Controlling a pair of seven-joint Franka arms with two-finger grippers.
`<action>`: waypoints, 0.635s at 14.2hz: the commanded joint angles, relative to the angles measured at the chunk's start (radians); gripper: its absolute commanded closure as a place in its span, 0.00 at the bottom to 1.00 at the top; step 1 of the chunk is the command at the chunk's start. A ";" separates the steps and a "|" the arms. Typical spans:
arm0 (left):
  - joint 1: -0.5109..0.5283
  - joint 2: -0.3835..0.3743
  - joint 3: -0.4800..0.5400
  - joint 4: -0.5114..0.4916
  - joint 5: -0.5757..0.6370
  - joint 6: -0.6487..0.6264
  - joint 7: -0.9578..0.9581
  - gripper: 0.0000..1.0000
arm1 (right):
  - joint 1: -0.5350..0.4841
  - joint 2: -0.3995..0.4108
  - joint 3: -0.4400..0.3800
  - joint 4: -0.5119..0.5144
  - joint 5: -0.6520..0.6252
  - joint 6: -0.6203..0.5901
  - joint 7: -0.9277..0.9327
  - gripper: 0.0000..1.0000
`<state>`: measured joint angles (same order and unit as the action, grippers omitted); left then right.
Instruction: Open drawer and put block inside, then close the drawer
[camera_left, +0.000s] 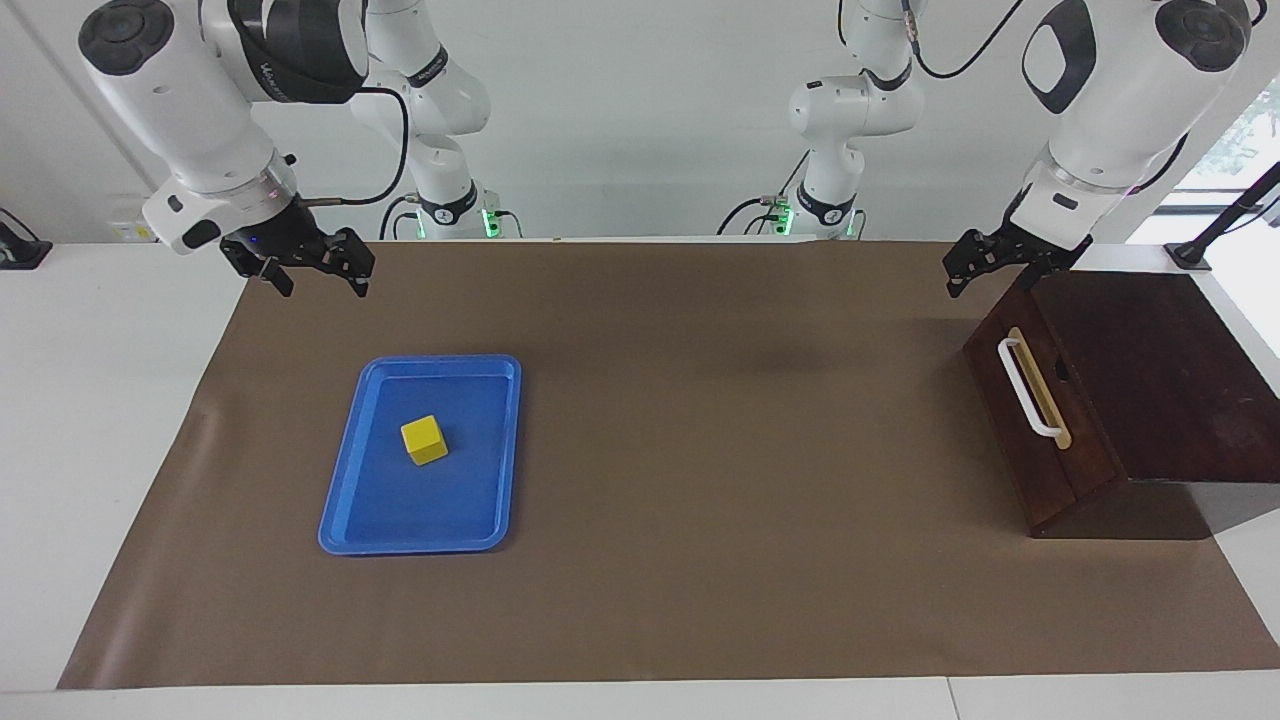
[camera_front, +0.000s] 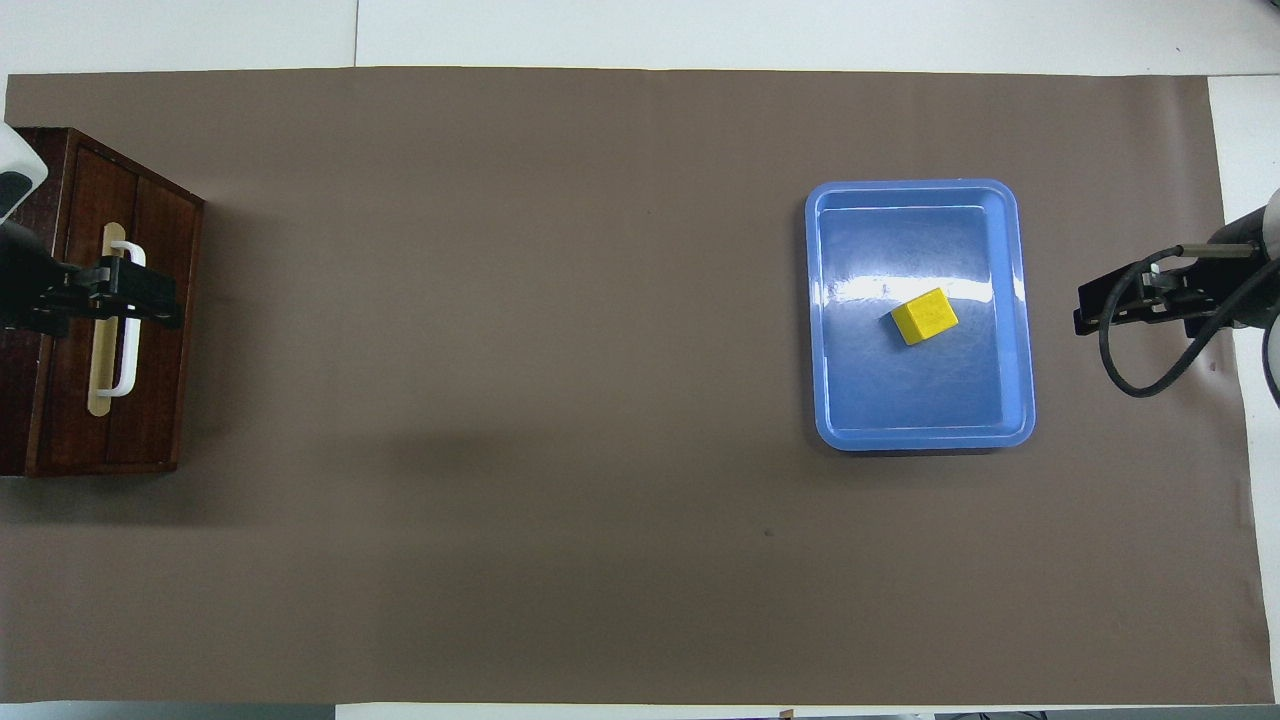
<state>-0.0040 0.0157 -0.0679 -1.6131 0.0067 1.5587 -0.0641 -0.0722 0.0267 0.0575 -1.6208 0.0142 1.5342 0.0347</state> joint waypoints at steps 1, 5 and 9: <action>0.002 -0.010 0.003 -0.005 -0.013 0.006 -0.005 0.00 | -0.006 -0.005 0.008 -0.004 -0.022 0.003 -0.015 0.00; 0.002 -0.010 0.003 -0.005 -0.013 0.006 -0.005 0.00 | -0.009 -0.011 0.008 -0.004 -0.022 0.000 -0.018 0.00; 0.002 -0.010 0.003 -0.005 -0.013 0.006 -0.005 0.00 | -0.014 -0.022 0.007 -0.001 -0.011 0.004 -0.028 0.00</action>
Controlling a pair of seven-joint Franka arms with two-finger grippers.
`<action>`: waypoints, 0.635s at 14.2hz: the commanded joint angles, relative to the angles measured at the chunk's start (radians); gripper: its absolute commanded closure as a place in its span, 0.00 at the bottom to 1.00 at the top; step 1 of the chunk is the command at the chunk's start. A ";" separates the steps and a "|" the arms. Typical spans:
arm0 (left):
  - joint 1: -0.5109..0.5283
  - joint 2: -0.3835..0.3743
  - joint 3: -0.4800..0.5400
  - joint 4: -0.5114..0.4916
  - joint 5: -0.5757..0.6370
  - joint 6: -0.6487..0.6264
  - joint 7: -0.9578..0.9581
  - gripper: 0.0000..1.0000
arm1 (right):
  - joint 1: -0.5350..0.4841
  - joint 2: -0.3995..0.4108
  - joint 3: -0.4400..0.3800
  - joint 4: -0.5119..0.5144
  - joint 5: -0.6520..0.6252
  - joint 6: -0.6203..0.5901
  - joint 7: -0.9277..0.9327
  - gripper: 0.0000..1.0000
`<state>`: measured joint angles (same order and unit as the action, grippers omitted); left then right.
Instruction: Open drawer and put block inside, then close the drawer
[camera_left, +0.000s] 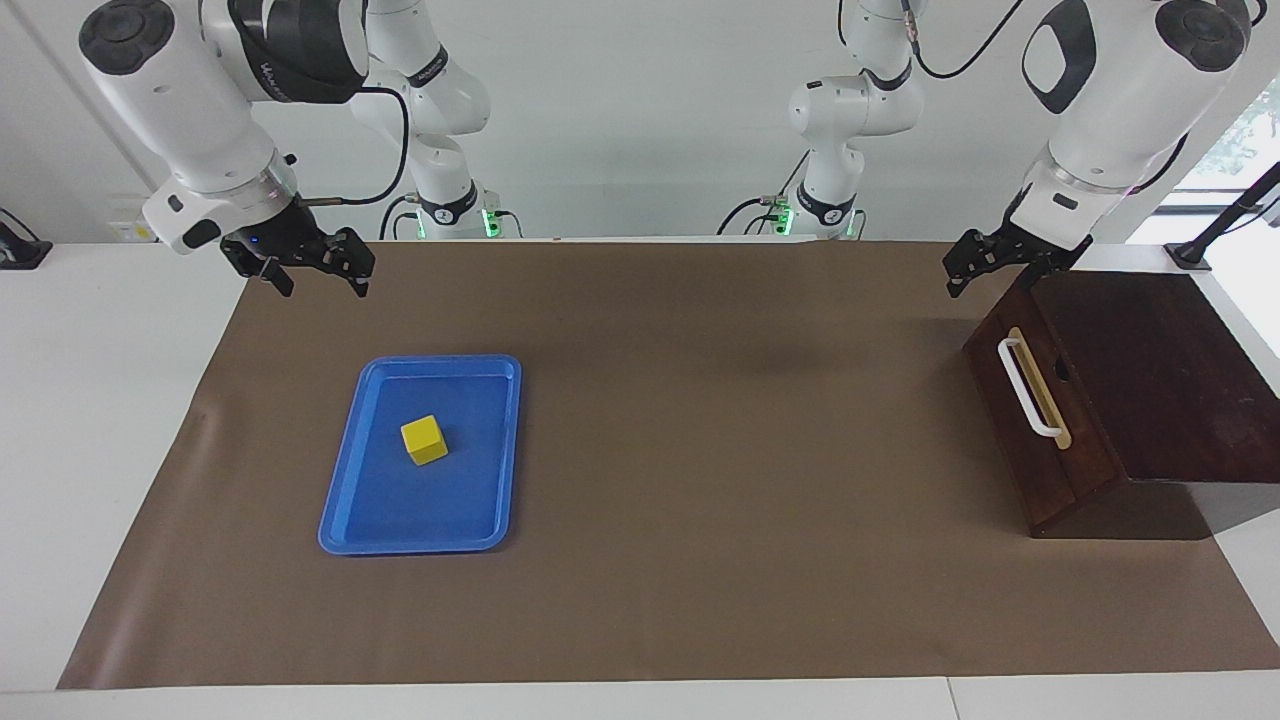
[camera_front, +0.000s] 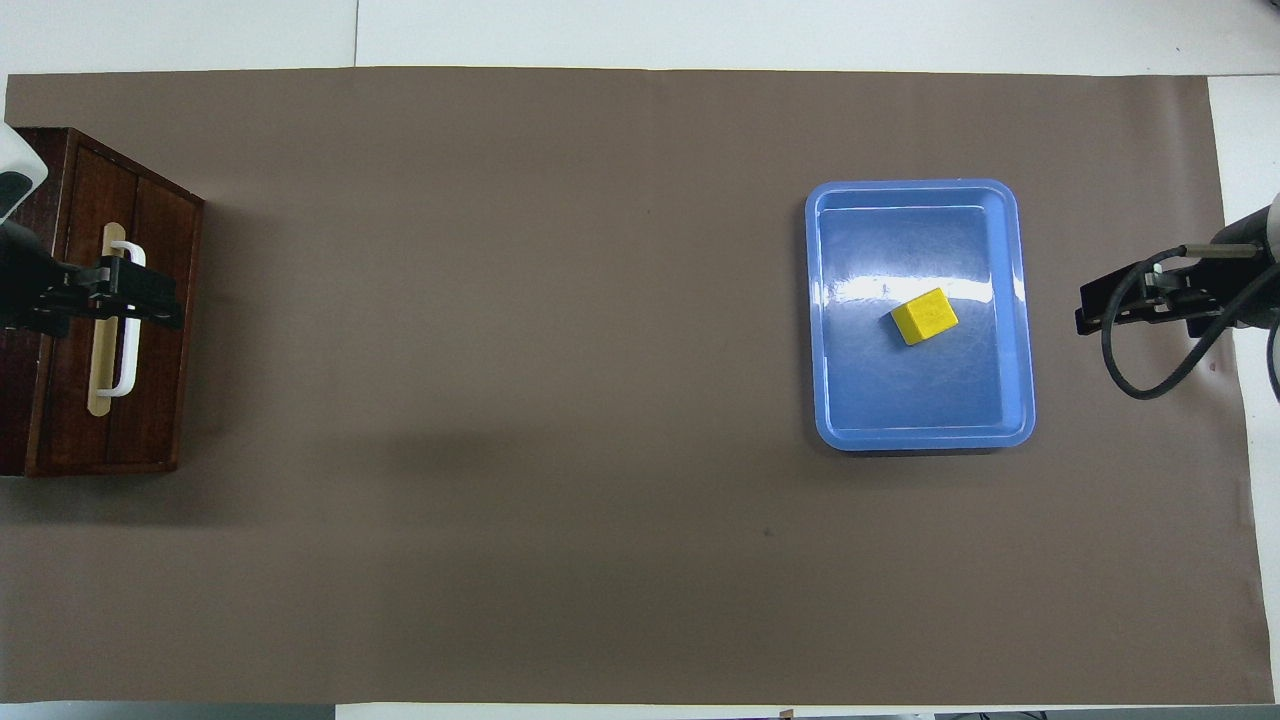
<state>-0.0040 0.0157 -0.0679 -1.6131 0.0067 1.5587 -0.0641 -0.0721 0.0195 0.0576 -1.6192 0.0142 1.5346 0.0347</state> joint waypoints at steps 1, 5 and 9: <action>0.002 -0.010 0.003 -0.005 -0.013 0.006 -0.005 0.00 | -0.020 -0.015 0.002 -0.002 0.003 0.019 -0.015 0.00; 0.002 -0.010 0.003 -0.005 -0.013 0.006 -0.005 0.00 | -0.014 0.008 0.004 -0.022 0.009 0.094 0.261 0.00; 0.002 -0.010 0.003 -0.005 -0.013 0.006 -0.005 0.00 | -0.011 0.082 0.005 -0.014 0.082 0.154 0.637 0.02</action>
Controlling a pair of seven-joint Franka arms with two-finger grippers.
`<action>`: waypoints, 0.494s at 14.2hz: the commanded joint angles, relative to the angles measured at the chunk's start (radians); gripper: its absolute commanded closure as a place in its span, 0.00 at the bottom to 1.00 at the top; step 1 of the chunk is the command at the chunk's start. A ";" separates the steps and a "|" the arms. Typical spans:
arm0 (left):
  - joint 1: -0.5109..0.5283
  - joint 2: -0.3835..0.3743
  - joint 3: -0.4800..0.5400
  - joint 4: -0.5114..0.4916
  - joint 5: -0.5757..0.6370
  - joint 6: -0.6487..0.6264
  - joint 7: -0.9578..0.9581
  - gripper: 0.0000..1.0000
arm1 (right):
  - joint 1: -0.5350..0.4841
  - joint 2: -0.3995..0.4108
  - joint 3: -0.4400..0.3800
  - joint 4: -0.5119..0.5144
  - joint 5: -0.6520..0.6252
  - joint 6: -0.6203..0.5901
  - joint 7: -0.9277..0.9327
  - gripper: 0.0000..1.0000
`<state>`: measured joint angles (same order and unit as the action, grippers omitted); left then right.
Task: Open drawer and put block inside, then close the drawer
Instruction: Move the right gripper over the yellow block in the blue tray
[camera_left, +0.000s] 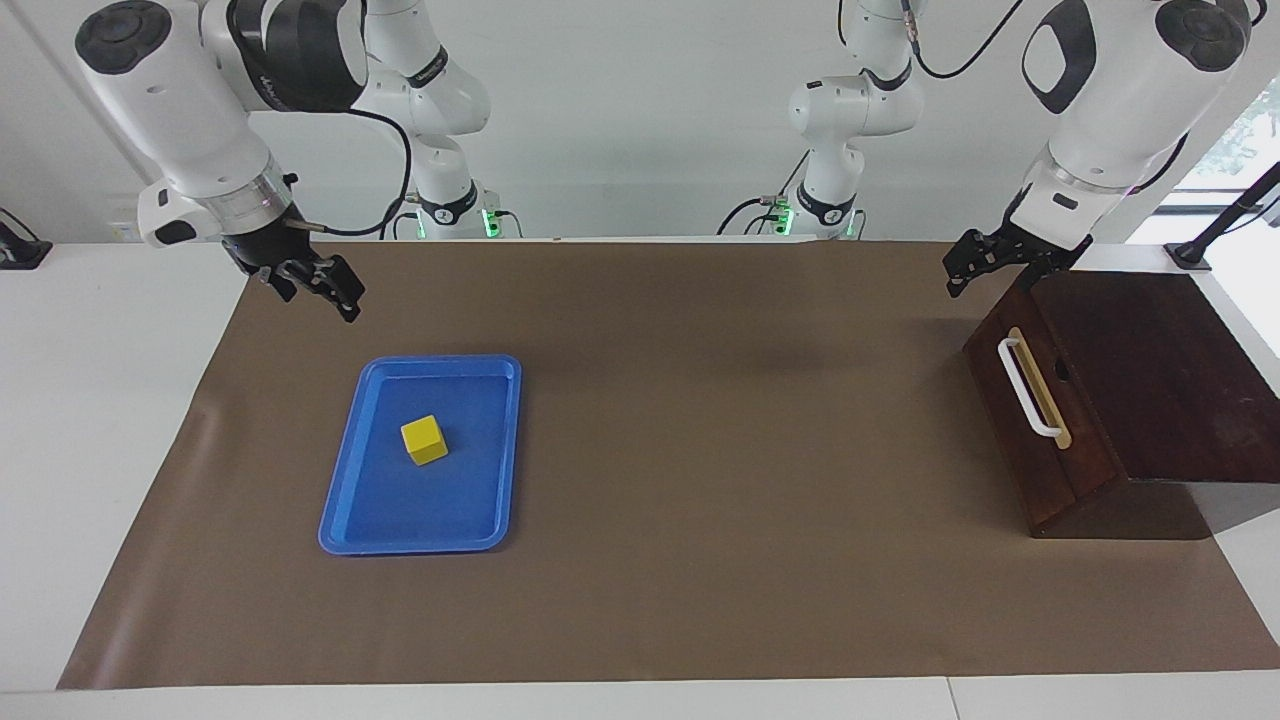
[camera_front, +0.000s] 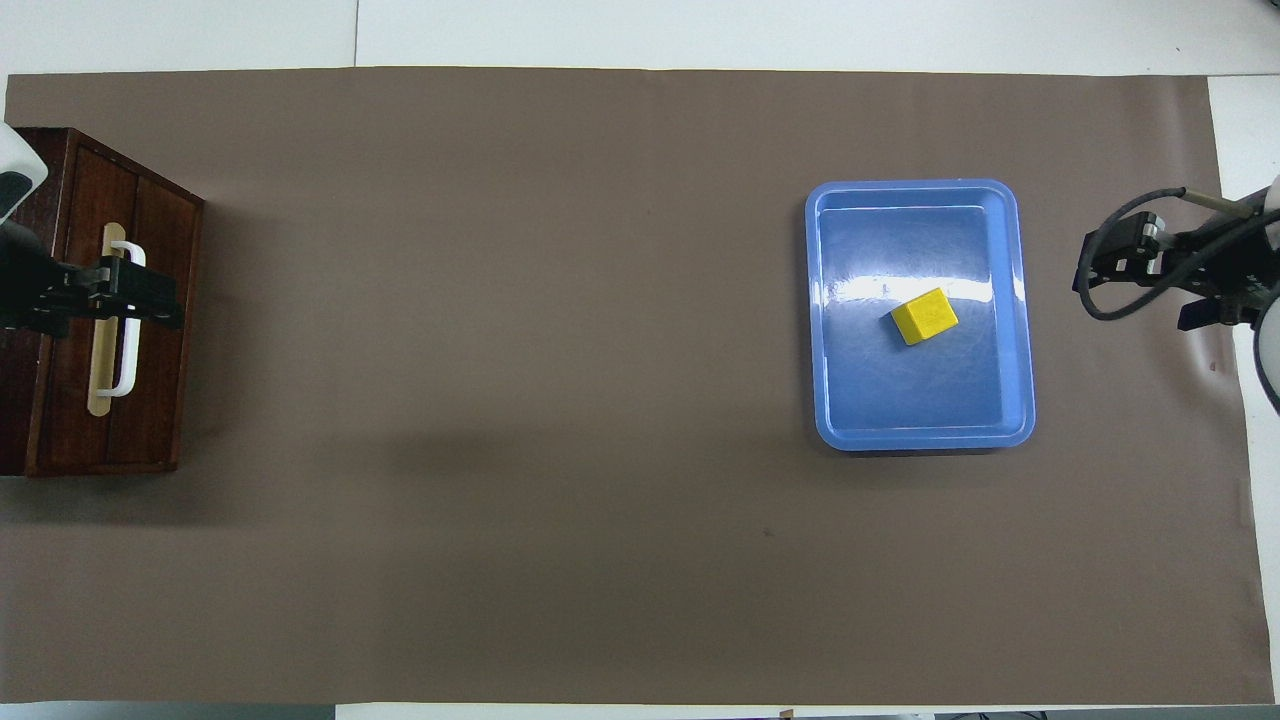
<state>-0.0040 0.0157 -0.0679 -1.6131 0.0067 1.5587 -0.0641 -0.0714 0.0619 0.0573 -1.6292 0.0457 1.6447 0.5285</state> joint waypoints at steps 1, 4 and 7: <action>0.002 -0.010 0.003 -0.005 -0.013 0.006 -0.005 0.00 | -0.016 0.064 0.006 -0.005 0.074 0.059 0.224 0.05; 0.002 -0.010 0.003 -0.005 -0.013 0.006 -0.005 0.00 | -0.008 0.120 0.007 -0.009 0.146 0.131 0.451 0.05; 0.002 -0.010 0.003 -0.005 -0.013 0.006 -0.005 0.00 | -0.008 0.156 0.006 -0.065 0.259 0.222 0.577 0.08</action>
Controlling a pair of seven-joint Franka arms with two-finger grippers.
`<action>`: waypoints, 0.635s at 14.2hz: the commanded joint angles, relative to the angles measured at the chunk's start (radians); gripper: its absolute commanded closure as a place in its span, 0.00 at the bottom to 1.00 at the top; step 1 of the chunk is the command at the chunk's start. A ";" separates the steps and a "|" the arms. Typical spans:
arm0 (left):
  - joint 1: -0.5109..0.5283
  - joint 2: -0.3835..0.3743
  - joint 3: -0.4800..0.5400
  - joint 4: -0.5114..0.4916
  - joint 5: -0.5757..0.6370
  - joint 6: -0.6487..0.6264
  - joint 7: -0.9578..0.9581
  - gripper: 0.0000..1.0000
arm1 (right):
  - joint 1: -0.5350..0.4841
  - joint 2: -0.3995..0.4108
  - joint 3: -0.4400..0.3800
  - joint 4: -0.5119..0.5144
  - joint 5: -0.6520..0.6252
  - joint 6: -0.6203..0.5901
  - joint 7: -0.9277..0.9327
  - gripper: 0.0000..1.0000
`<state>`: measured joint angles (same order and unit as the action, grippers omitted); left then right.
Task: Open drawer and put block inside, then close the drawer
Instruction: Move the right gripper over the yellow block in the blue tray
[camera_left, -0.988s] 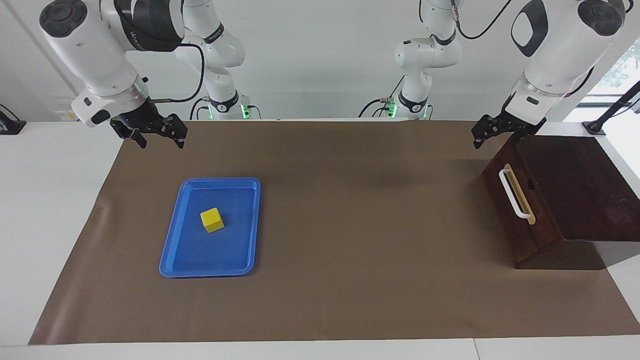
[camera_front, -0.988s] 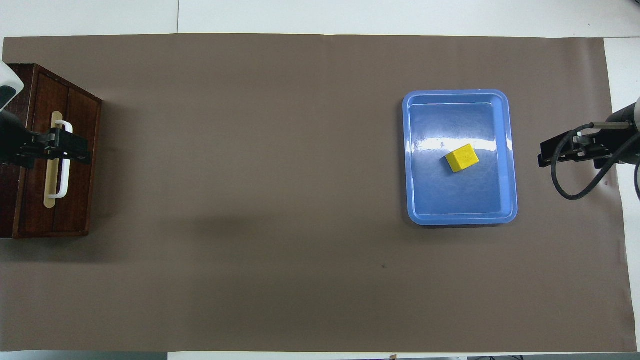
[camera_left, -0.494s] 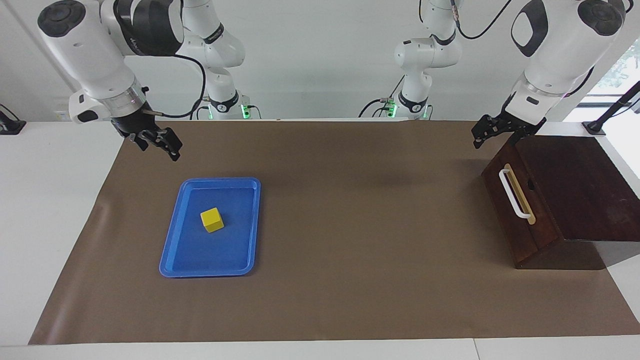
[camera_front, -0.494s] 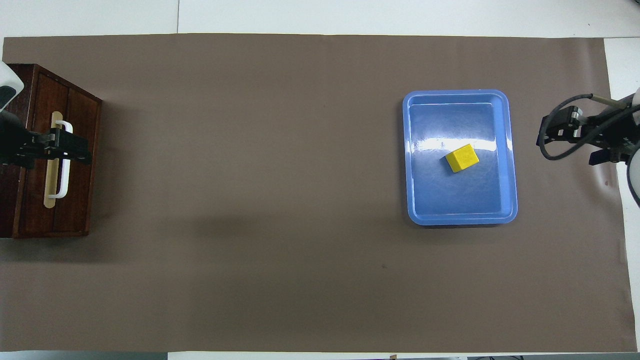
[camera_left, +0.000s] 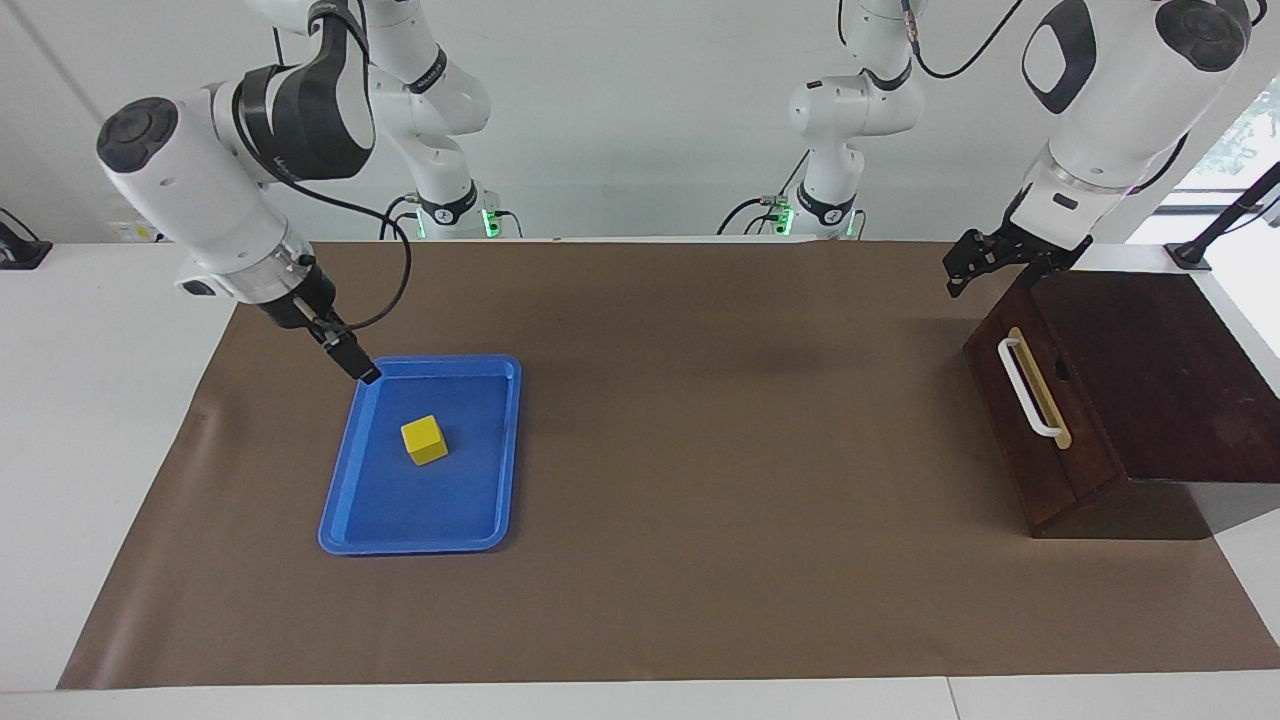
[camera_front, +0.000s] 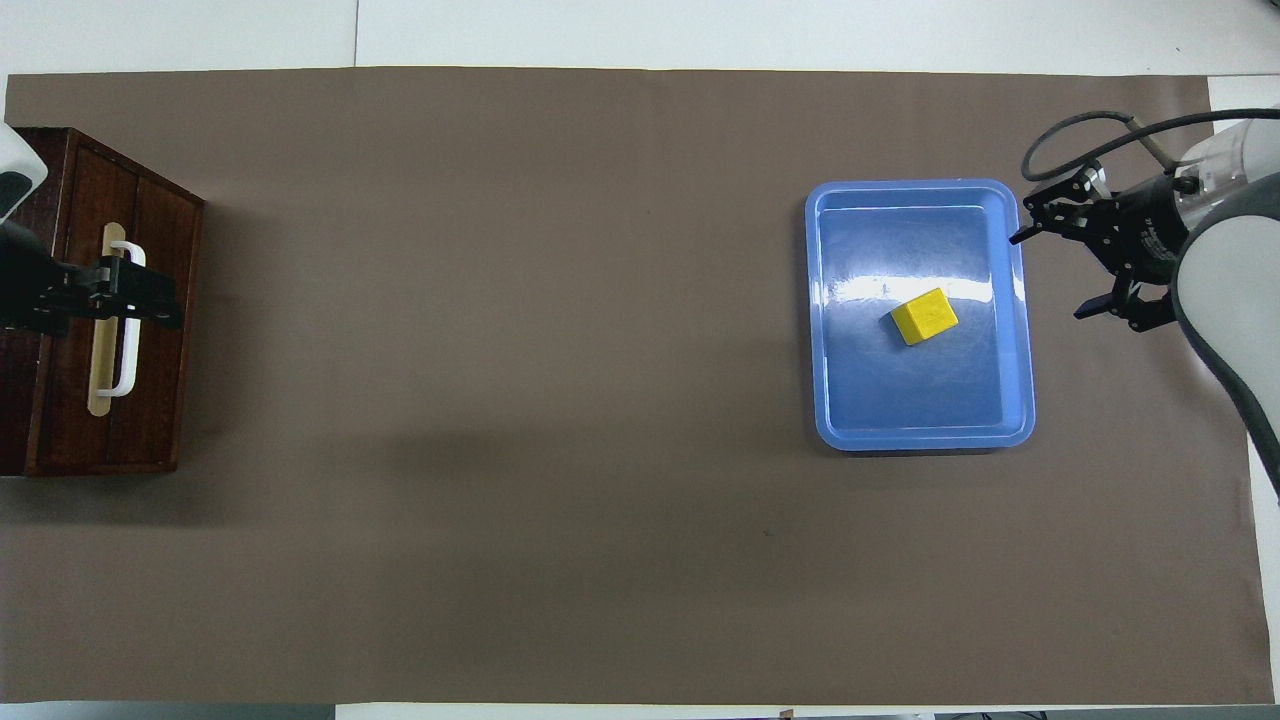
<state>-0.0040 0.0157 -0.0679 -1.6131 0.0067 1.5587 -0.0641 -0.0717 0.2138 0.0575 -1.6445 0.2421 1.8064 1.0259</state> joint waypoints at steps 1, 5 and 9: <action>0.002 -0.010 0.003 -0.005 -0.013 0.006 -0.005 0.00 | -0.008 -0.005 0.007 -0.098 0.081 0.112 0.104 0.08; 0.001 -0.019 0.003 -0.011 -0.013 -0.009 -0.006 0.00 | -0.023 0.009 0.007 -0.179 0.121 0.163 0.095 0.08; 0.004 -0.019 0.005 -0.013 -0.005 -0.002 -0.011 0.00 | -0.042 0.056 0.005 -0.178 0.170 0.163 0.002 0.08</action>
<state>-0.0040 0.0128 -0.0676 -1.6131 0.0067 1.5552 -0.0649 -0.0878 0.2496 0.0544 -1.8122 0.3705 1.9508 1.0941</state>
